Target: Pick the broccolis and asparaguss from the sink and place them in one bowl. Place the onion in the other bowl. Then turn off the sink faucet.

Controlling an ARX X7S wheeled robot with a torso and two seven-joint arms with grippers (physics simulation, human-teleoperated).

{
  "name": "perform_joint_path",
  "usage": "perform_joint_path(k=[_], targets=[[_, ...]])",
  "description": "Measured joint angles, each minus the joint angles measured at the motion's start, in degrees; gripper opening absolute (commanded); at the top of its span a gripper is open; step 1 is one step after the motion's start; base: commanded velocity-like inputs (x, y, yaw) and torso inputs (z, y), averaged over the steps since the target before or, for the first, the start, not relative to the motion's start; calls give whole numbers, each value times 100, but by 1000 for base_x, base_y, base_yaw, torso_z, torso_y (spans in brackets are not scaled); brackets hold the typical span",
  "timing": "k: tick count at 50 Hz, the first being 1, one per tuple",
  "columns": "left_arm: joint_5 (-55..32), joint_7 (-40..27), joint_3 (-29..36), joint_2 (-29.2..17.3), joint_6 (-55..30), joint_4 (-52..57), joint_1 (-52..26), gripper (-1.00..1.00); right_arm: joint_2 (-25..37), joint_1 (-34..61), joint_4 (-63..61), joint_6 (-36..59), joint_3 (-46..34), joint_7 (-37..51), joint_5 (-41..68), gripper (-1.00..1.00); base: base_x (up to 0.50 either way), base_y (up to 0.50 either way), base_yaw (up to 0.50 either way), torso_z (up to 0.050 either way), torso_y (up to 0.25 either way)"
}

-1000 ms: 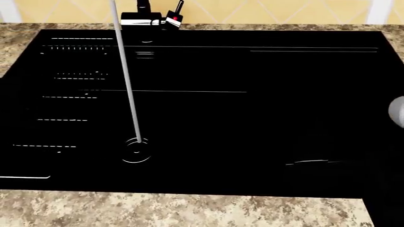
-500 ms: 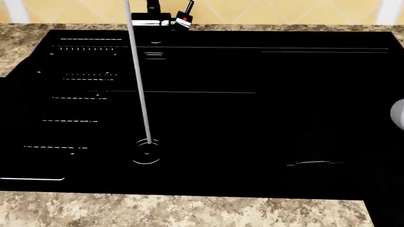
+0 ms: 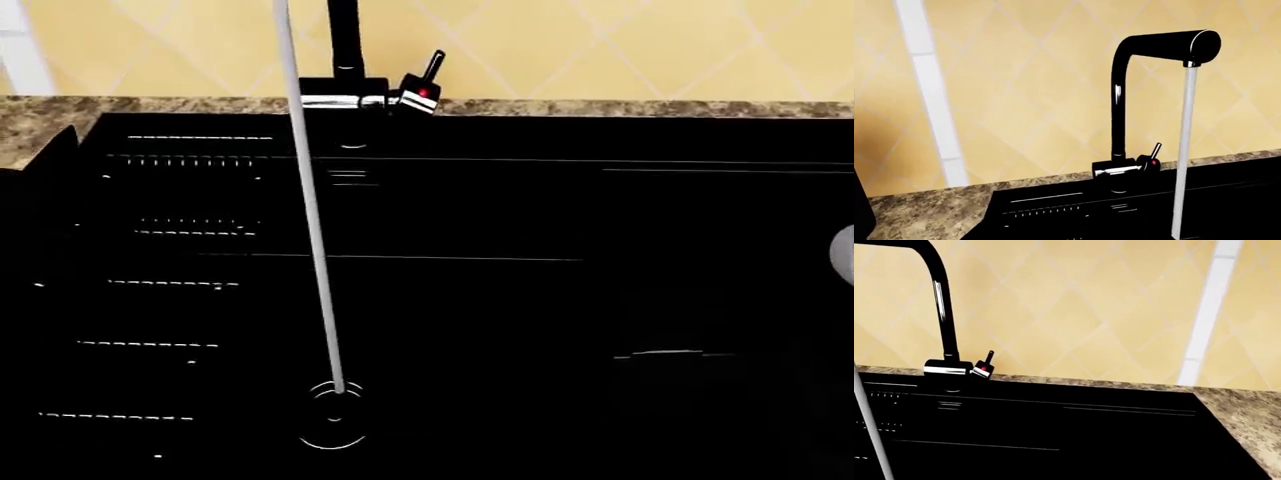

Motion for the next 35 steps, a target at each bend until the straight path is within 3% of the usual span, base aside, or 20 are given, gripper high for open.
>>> perform_joint_path(k=[9, 19, 35], targets=[[2, -16, -12, 8, -6, -7, -20, 100, 3, -30, -7, -14, 8, -10, -17, 100, 409, 424, 0, 0, 0], [-3, -53, -10, 45, -35, 4, -59, 100, 64, -123, -51, -69, 89, -10, 4, 100, 435, 41, 0, 0, 0], [-42, -73, 7, 85, -86, 10, -89, 100, 80, -208, -91, -130, 158, 20, -27, 100, 10, 0, 0, 0, 1]])
